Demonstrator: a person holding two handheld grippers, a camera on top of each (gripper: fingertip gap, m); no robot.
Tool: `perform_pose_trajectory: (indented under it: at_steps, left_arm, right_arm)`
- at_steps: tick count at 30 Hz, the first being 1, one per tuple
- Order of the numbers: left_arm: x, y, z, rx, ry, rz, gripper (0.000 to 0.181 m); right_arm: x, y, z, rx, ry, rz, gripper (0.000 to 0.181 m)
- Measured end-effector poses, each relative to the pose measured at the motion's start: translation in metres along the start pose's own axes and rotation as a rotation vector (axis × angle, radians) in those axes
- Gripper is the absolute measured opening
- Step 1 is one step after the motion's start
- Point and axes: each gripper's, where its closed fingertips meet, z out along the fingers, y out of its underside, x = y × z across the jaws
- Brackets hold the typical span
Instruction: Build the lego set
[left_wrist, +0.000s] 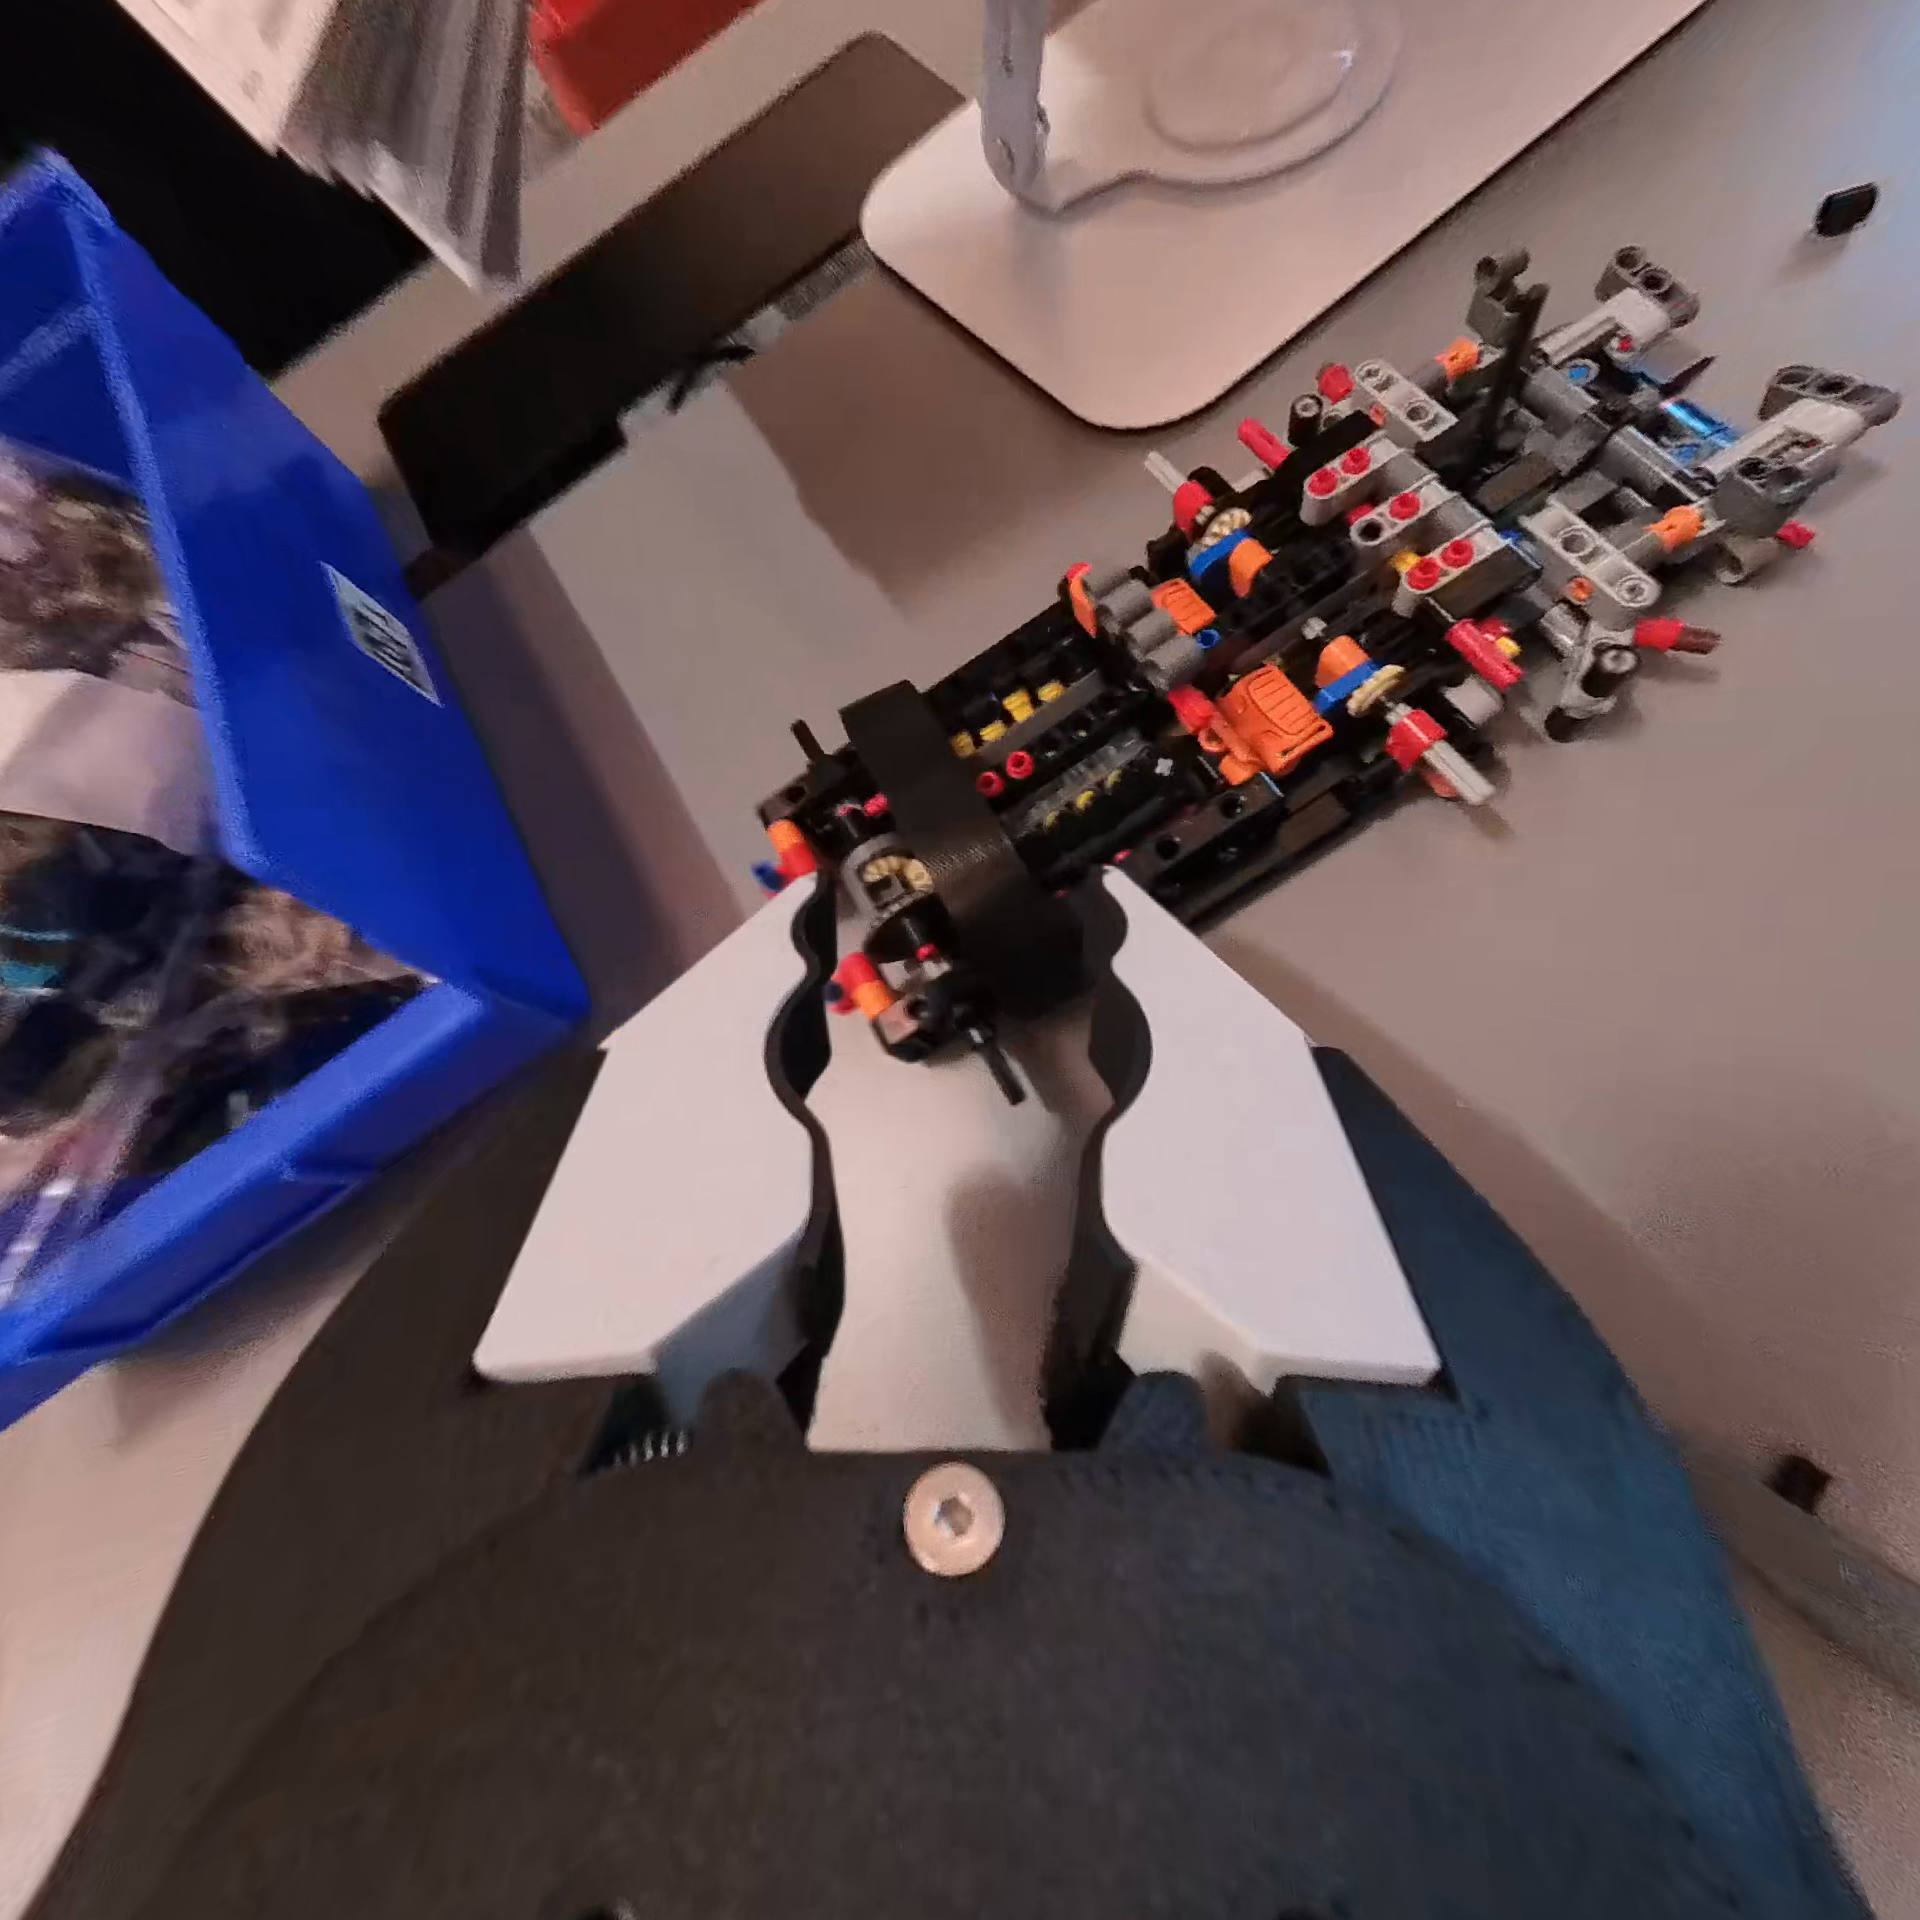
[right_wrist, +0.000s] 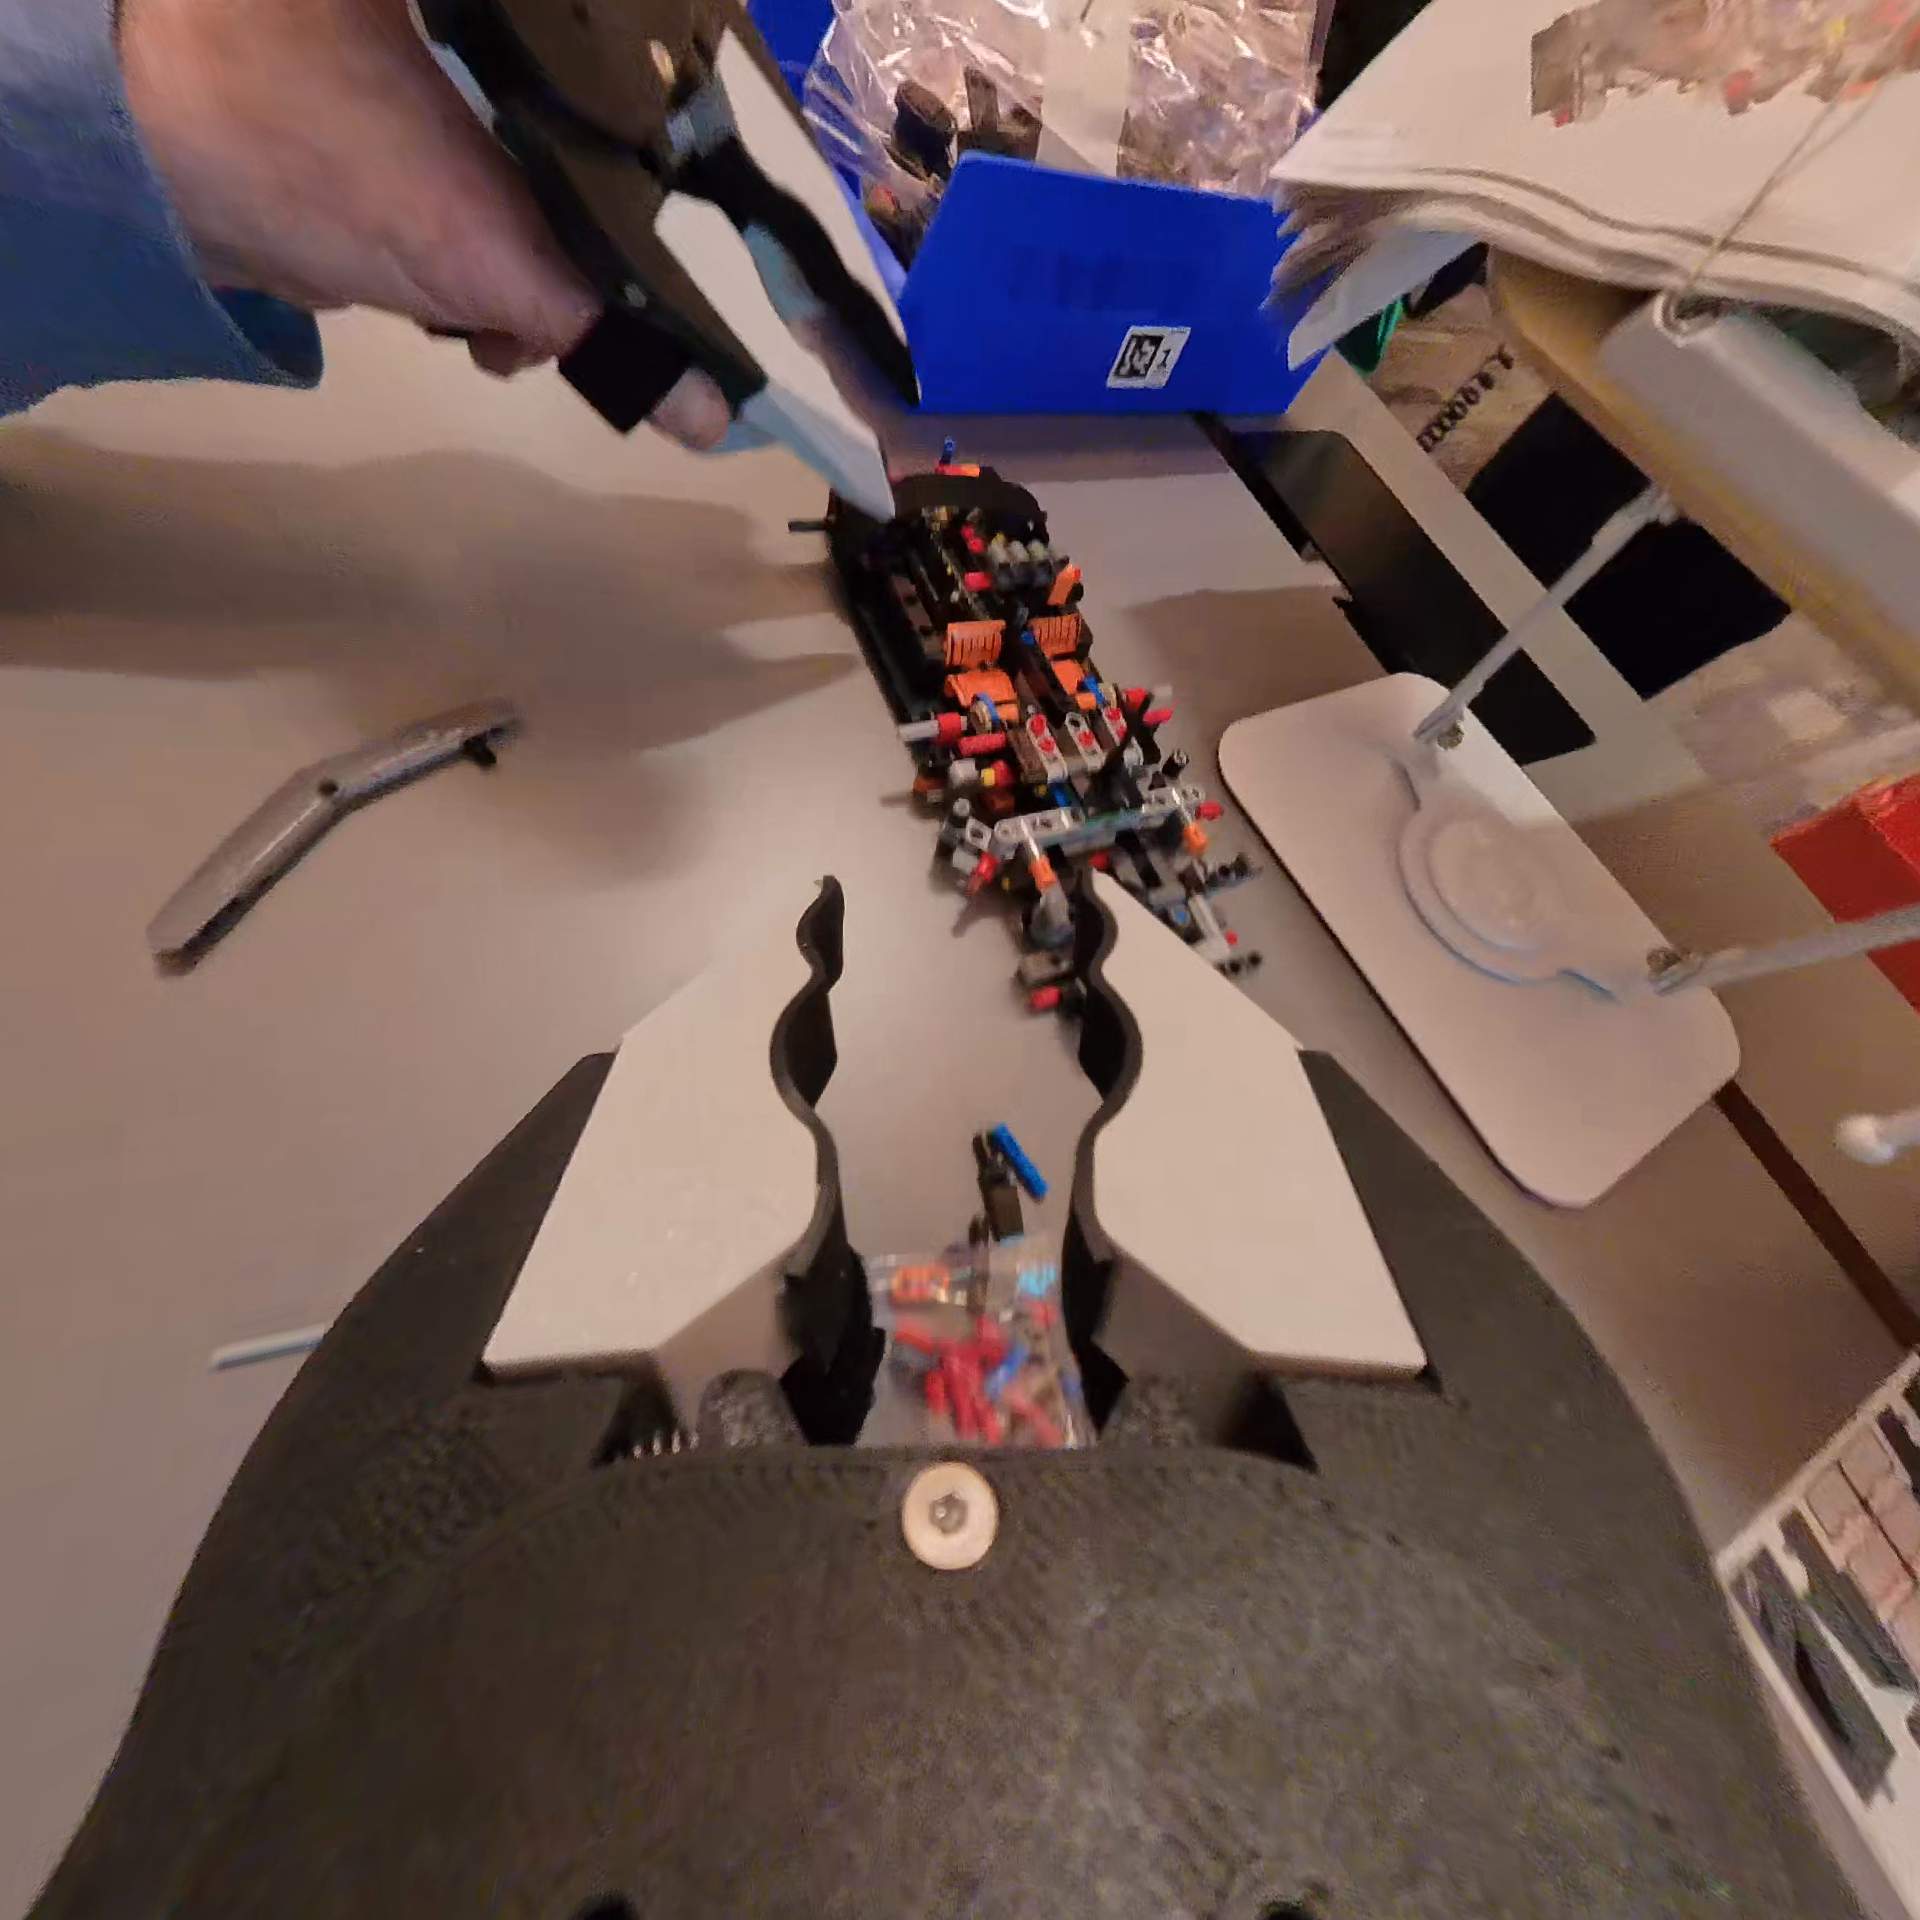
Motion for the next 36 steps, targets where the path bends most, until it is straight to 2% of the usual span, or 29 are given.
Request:
perform_pose_trajectory:
  at_steps: [5, 10, 13, 20, 28, 31, 33, 36]
  left_arm:
    - [0.002, 0.005, 0.009, -0.021, 0.024, -0.064, 0.042]
    - [0.003, 0.012, 0.018, -0.026, 0.072, -0.069, 0.026]
    - [0.003, 0.009, 0.022, -0.005, 0.093, -0.076, 0.023]
    - [0.005, 0.004, 0.019, 0.049, 0.153, -0.107, 0.019]
    - [0.004, -0.002, 0.010, 0.110, 0.205, -0.135, 0.017]
    - [0.006, -0.003, 0.006, 0.123, 0.245, -0.160, 0.016]
    - [0.007, -0.004, 0.005, 0.126, 0.267, -0.169, 0.016]
    - [0.008, -0.007, 0.001, 0.142, 0.303, -0.194, 0.016]
  right_arm:
    - [0.000, -0.021, 0.037, -0.011, -0.116, 0.027, 0.042]
    - [0.022, -0.025, 0.063, -0.078, -0.119, -0.038, 0.056]
    - [0.032, -0.030, 0.084, -0.109, -0.149, -0.053, 0.063]
    - [0.028, -0.030, 0.127, -0.185, -0.249, -0.081, 0.063]
    - [0.005, -0.024, 0.150, -0.232, -0.295, -0.116, 0.065]
    - [0.001, -0.030, 0.155, -0.217, -0.284, -0.143, 0.058]
    - [0.002, -0.034, 0.157, -0.217, -0.263, -0.153, 0.060]
    - [-0.003, -0.042, 0.156, -0.192, -0.250, -0.195, 0.051]
